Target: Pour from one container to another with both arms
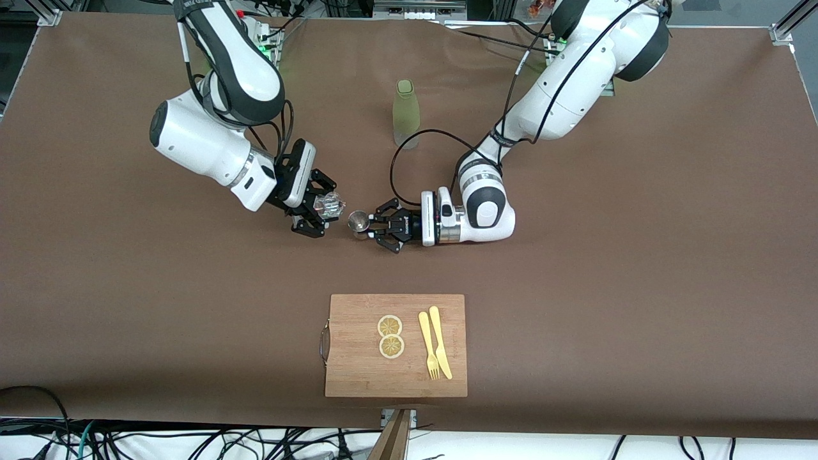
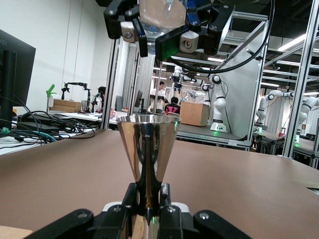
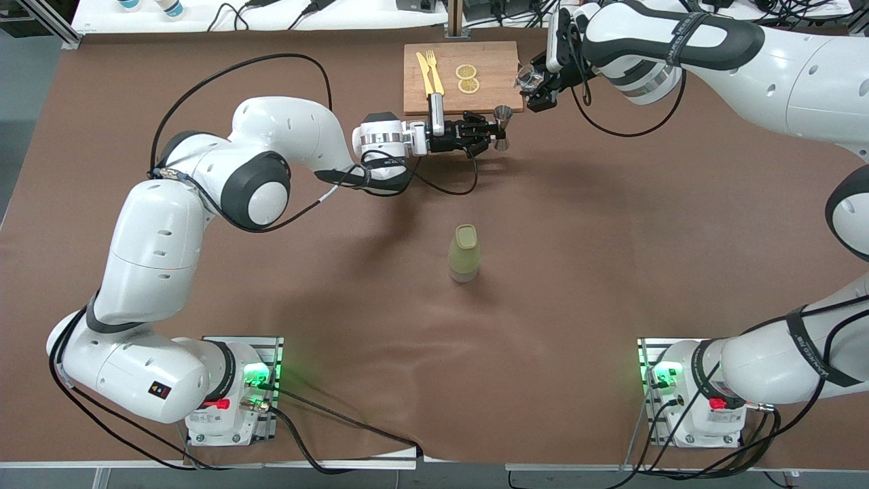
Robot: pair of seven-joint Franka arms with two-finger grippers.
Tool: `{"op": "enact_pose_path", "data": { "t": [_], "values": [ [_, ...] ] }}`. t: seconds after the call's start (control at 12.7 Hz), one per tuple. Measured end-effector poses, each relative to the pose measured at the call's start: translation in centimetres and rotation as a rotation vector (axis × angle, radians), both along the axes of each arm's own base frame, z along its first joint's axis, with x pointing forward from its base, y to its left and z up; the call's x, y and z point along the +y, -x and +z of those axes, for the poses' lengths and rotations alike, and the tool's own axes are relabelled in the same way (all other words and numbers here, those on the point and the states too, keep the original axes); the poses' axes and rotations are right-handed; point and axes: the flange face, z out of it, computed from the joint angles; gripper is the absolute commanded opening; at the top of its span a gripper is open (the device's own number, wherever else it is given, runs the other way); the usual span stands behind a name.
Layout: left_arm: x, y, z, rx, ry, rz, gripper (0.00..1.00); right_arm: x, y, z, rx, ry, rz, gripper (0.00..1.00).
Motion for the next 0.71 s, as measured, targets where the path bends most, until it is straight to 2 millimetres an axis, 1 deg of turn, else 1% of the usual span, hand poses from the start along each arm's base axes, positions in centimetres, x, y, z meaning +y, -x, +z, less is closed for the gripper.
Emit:
{"op": "enact_pose_path", "data": {
  "t": [0.31,0.71],
  "values": [
    [0.0,0.0,0.0,0.0,-0.001,0.0,0.0,0.0,0.0,0.1,-0.016,0.012,0.001,0.2],
    [0.0,0.0,0.0,0.0,-0.001,0.001,0.0,1.2,0.4,-0.2,-0.03,0.023,0.01,0.19]
  ]
}}
